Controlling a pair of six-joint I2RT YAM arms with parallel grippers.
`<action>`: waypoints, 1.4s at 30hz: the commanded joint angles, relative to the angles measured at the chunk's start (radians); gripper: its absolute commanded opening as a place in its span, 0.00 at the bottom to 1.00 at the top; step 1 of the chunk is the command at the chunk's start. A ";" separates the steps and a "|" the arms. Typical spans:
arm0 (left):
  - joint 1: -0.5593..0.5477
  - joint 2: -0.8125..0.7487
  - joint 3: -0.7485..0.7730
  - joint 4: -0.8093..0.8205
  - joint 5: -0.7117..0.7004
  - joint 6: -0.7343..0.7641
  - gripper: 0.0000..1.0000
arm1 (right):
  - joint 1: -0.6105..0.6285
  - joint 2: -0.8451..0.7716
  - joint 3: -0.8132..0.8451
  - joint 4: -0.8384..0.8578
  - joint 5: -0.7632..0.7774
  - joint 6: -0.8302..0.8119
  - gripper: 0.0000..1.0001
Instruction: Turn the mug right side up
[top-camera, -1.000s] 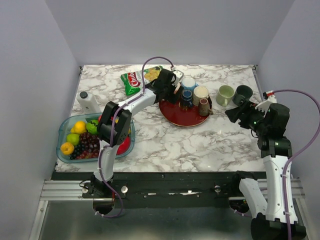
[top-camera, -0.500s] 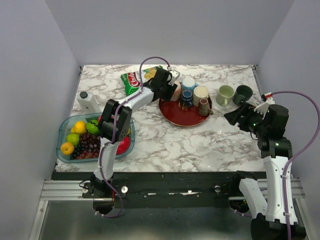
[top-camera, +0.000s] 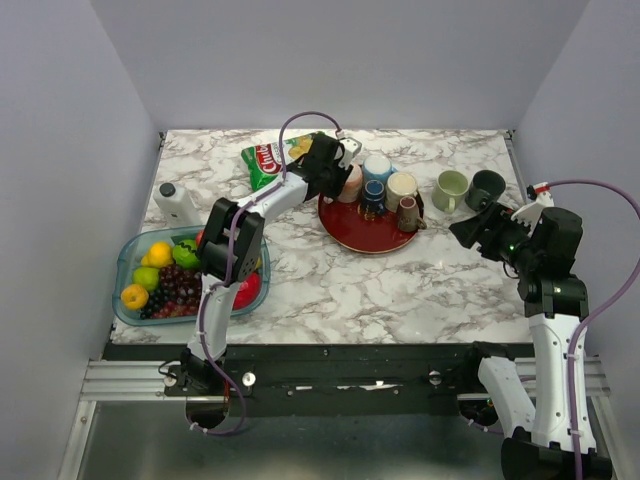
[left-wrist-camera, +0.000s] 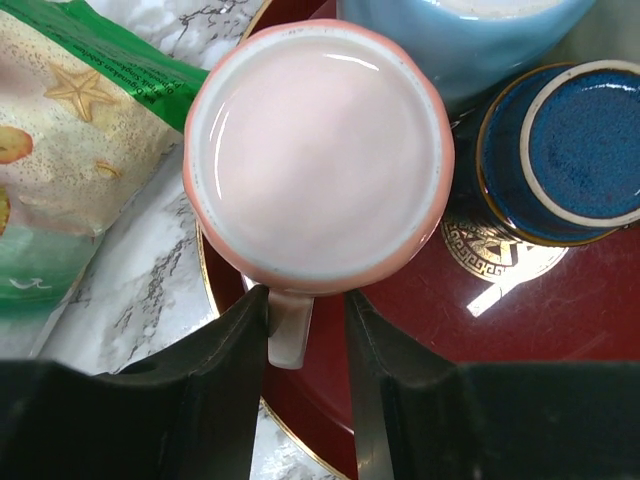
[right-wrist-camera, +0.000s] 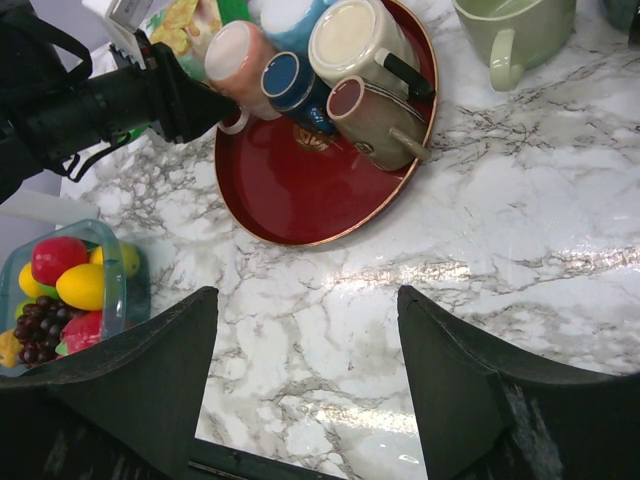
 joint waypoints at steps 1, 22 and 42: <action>-0.001 0.026 0.044 0.022 0.031 -0.014 0.45 | -0.003 -0.008 -0.004 -0.017 -0.014 0.000 0.79; -0.001 -0.221 -0.182 0.067 0.099 -0.183 0.00 | -0.002 -0.017 -0.010 -0.017 -0.076 -0.006 0.89; -0.051 -0.873 -0.781 1.103 0.338 -1.195 0.00 | 0.318 -0.065 -0.269 0.759 -0.275 0.395 0.98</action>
